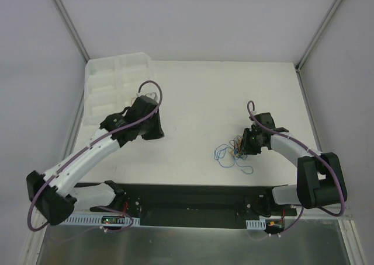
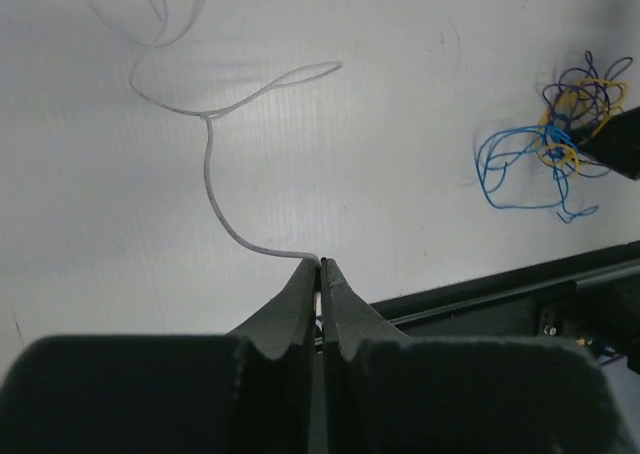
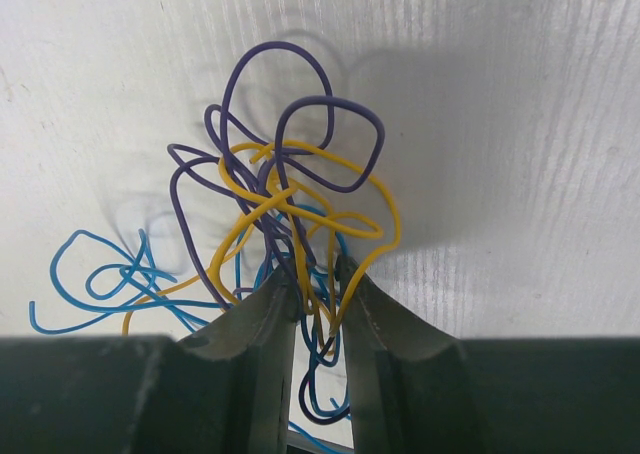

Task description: Untangle the cables

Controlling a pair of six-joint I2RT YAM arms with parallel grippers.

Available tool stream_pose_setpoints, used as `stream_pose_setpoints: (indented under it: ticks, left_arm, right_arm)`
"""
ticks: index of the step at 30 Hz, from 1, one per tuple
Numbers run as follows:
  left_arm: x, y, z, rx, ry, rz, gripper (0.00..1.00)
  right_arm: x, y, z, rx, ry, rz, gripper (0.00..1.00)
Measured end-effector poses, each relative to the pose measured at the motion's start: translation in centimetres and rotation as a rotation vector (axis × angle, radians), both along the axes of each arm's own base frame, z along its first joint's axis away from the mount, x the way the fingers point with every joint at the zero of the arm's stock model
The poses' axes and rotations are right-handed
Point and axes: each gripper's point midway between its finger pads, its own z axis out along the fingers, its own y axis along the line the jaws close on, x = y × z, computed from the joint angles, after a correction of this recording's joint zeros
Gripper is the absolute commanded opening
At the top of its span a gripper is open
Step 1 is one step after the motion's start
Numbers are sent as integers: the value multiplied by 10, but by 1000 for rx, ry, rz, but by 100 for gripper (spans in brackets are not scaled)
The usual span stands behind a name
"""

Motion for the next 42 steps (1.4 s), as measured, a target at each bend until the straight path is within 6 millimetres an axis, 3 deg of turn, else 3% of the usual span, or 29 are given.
stream_pose_setpoints:
  ticks: [5,9,13,15,19,23,26,29,34,39,42]
  left_arm:
    - [-47,21,9,-109,-58,44,0]
    - [-50,28,-7,-61,-13,77,0]
    - [-22,14,-39,87,117,57,0]
    - [2,9,-59,163,187,64,0]
    - [36,17,-95,262,282,98,0]
    - [56,30,-100,316,297,122,1]
    - [77,35,-93,330,258,130,13]
    - [94,41,-90,348,231,129,42]
    - [101,53,-101,400,248,115,79]
    - [102,55,-106,410,258,124,97]
    - [102,55,-106,403,260,139,99]
  right_arm:
    - [0,0,0,2,0,1,27]
    - [0,0,0,2,0,1,27]
    - [0,0,0,2,0,1,27]
    - [0,0,0,2,0,1,27]
    - [0,0,0,2,0,1,27]
    - [0,0,0,2,0,2,27]
    - [0,0,0,1,-1,3,27]
    - [0,0,0,2,-1,4,27]
    - [0,0,0,1,-1,4,27]
    - [0,0,0,1,-1,4,27]
    - [0,0,0,1,-1,5,27]
